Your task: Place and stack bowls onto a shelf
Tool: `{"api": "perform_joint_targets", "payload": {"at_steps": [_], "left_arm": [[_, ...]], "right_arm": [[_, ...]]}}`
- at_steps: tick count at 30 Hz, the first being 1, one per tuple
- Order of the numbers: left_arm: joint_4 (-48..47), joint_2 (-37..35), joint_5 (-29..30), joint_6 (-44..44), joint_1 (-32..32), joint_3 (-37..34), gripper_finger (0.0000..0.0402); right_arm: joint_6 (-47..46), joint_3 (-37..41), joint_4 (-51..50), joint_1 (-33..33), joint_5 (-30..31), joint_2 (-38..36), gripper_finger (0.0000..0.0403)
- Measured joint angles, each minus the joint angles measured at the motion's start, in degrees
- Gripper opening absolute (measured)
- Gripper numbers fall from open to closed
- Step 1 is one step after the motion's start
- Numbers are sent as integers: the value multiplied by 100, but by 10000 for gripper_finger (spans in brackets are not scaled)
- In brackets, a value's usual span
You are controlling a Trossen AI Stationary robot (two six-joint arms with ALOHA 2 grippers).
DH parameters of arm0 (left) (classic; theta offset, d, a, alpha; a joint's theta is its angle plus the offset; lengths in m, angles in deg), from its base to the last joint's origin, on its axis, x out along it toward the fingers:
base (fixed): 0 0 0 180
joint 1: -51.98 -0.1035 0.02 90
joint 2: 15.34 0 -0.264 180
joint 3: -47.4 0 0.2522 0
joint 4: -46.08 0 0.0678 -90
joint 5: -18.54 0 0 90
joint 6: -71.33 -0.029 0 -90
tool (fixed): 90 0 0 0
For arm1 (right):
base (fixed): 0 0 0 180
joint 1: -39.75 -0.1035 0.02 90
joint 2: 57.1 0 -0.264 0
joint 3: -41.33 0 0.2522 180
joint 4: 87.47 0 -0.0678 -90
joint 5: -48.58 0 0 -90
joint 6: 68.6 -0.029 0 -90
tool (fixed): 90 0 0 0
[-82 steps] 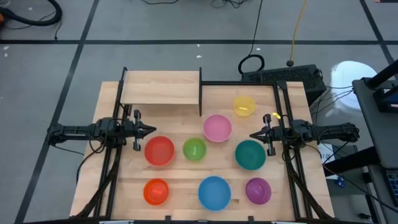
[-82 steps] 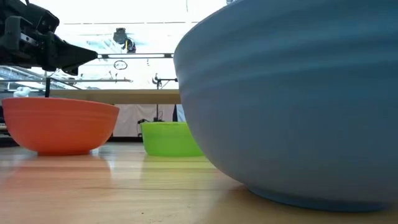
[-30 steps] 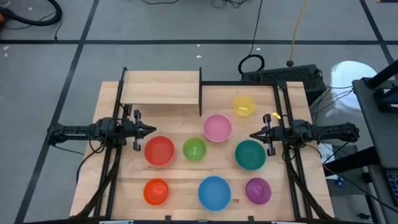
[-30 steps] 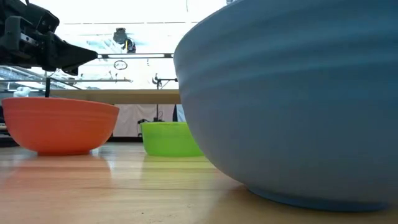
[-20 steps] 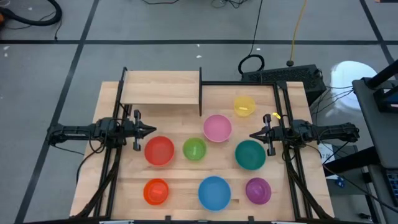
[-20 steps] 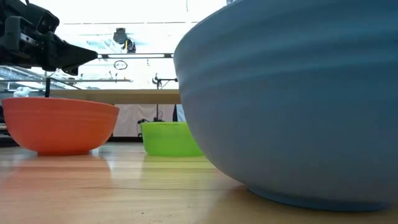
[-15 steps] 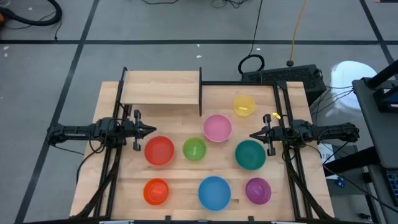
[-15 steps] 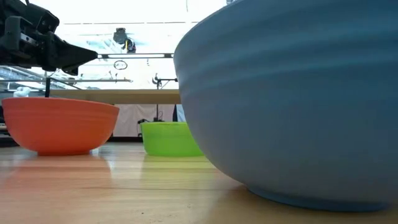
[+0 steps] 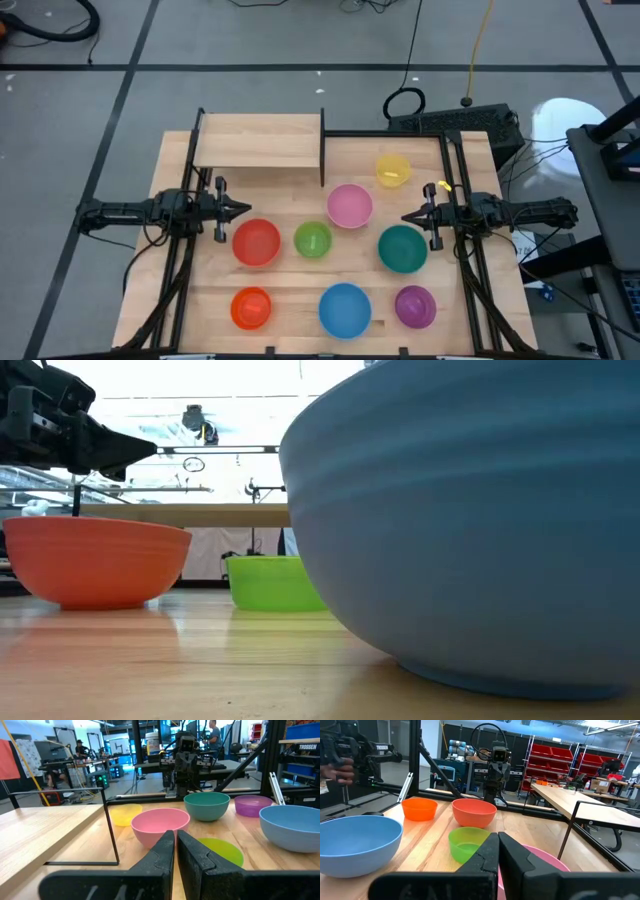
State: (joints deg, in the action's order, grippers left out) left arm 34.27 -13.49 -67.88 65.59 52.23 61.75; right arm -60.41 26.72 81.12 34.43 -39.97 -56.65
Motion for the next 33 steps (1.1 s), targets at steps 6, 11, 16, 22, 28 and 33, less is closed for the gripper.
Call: {"api": "perform_joint_targets", "payload": {"at_steps": [6,11,16,22,28,33], "left_arm": [[396,-1,5,406,0,-2,26],[651,7,-97,833,9,162,26],[209,242,-113,1124,96,744,26],[-761,969,-111,1485,173,1989,26],[-1766,1886,-115,1508,300,3508,26],[-2480,2602,-118,1506,476,4746,26]], "right_arm": [[-29,2,7,-2,-2,0,0],[-175,0,20,1,1,0,0],[-443,1,3,-1,0,-1,0],[-451,2,0,-2,0,-2,0],[-452,0,-2,-1,2,-2,0],[-452,2,-2,1,2,-2,0]]}}
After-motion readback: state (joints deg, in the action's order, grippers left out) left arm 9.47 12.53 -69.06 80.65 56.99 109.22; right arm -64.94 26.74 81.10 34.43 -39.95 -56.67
